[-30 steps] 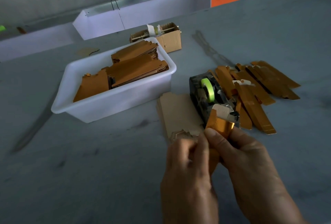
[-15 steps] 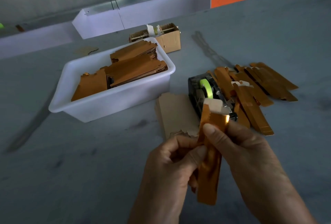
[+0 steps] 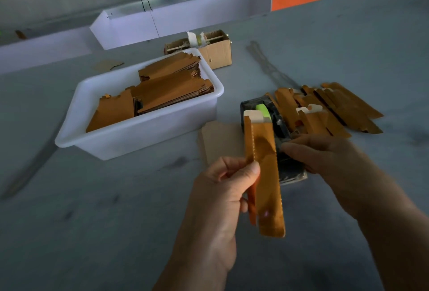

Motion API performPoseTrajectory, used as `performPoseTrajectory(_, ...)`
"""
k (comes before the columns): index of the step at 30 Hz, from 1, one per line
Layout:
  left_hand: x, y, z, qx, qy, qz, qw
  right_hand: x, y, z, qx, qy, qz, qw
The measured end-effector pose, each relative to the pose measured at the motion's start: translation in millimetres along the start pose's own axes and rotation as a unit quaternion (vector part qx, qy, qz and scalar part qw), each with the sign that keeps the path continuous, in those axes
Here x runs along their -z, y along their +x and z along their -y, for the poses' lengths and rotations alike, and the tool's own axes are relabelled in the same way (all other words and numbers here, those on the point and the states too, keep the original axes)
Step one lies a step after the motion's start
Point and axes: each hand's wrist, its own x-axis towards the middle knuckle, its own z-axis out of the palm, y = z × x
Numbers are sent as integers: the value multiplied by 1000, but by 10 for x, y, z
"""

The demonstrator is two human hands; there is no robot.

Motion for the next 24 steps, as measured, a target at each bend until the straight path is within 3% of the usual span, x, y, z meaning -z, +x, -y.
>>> performPoseTrajectory(11,-207,49,48,12,-2,13,1000,-181,-86,38,41,29,-66,997)
performPoseTrajectory(16,-200,66,85,1,-4,12,1000,-179,-187,52,11,221,-35,975)
performPoseTrajectory(21,-151,90,95,11,-24,20,999,-187,-256,-81,53,20,-156,986)
performPoseTrajectory(24,-132,87,88,11,-43,22,999,-226,-283,-138,81,-69,-175,979)
